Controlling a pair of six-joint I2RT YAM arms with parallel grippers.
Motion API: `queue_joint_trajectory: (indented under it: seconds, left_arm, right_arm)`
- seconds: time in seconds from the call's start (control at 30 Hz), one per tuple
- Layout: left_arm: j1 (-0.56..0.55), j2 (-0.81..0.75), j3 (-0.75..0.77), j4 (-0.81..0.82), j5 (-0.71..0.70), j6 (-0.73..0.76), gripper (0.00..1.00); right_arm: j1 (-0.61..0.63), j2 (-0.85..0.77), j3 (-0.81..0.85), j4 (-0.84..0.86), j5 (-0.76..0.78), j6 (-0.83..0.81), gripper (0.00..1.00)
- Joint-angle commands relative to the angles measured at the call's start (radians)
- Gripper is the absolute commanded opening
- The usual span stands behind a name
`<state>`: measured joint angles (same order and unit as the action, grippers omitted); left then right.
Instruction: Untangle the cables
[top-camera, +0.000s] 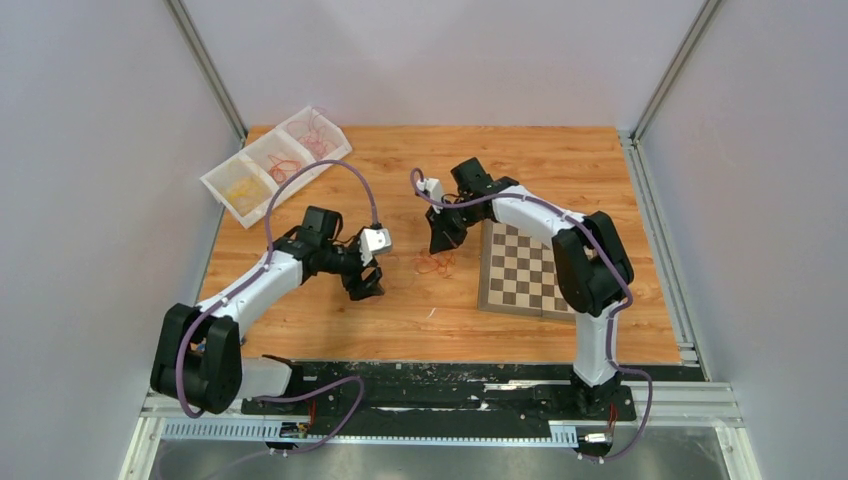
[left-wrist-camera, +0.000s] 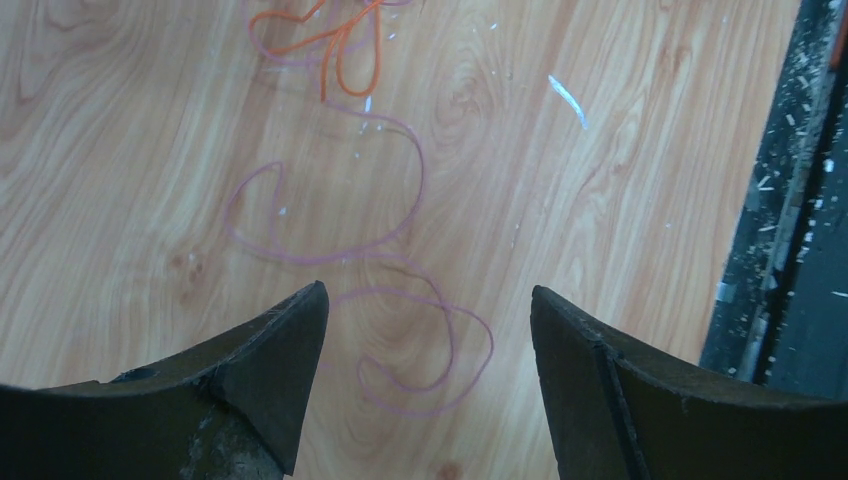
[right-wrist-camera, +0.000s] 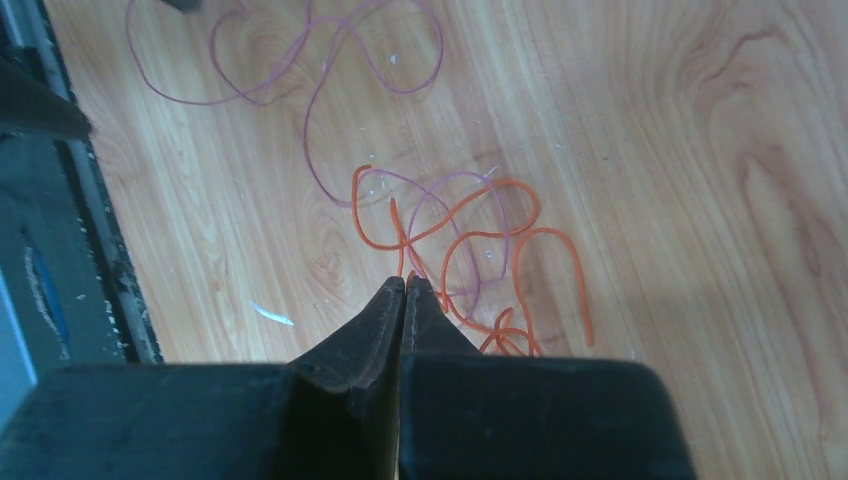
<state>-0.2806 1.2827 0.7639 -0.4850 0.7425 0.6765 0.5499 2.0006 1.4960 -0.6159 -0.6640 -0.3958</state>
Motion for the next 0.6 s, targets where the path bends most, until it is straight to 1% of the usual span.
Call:
queue_joint_trajectory:
  seconds: [0.0, 0.07, 0.1, 0.23, 0.3, 0.33, 0.37, 0.4, 0.43, 0.47, 0.5, 0.53, 0.57]
  left_arm:
    - [-0.082, 0.046, -0.017, 0.215, -0.101, 0.03, 0.82]
    - [-0.157, 0.092, -0.009, 0.278, -0.191, 0.02, 0.81]
    - [-0.169, 0.102, 0.005, 0.304, -0.207, 0.006, 0.81]
    - [-0.19, 0.17, 0.108, 0.267, -0.155, -0.085, 0.77]
    - [-0.192, 0.194, 0.149, 0.266, -0.14, -0.196, 0.75]
    - [-0.192, 0.199, 0.153, 0.276, -0.135, -0.284, 0.74]
    - [-0.191, 0.198, 0.151, 0.301, -0.129, -0.332, 0.73]
    - [-0.191, 0.197, 0.136, 0.316, -0.117, -0.424, 0.73]
    - [-0.191, 0.197, 0.126, 0.354, -0.107, -0.469, 0.71]
    - [-0.191, 0.202, 0.102, 0.375, -0.106, -0.558, 0.71]
    - [-0.191, 0.207, 0.091, 0.412, -0.116, -0.597, 0.7]
    - [-0.191, 0.221, 0.074, 0.427, -0.122, -0.668, 0.69]
    - [-0.191, 0.228, 0.066, 0.454, -0.135, -0.698, 0.68]
  right_arm:
    - [-0.07, -0.054, 0.008, 0.051, -0.122, 0.099, 0.0]
    - [-0.085, -0.039, 0.018, 0.058, -0.15, 0.137, 0.0]
    - [-0.088, -0.032, 0.022, 0.06, -0.156, 0.149, 0.0]
    - [-0.09, -0.02, 0.019, 0.06, -0.148, 0.168, 0.0]
    - [-0.092, -0.029, 0.009, 0.061, -0.125, 0.165, 0.0]
    - [-0.093, -0.035, 0.0, 0.061, -0.11, 0.162, 0.0]
    - [-0.096, -0.042, -0.006, 0.061, -0.1, 0.16, 0.0]
    - [-0.1, -0.046, -0.011, 0.062, -0.09, 0.161, 0.0]
    - [-0.103, -0.05, -0.016, 0.063, -0.081, 0.164, 0.0]
    - [-0.108, -0.051, -0.02, 0.064, -0.074, 0.167, 0.0]
    - [-0.113, -0.052, -0.022, 0.065, -0.069, 0.171, 0.0]
    - [-0.118, -0.052, -0.024, 0.066, -0.066, 0.174, 0.0]
    - [-0.122, -0.053, -0.026, 0.066, -0.064, 0.177, 0.0]
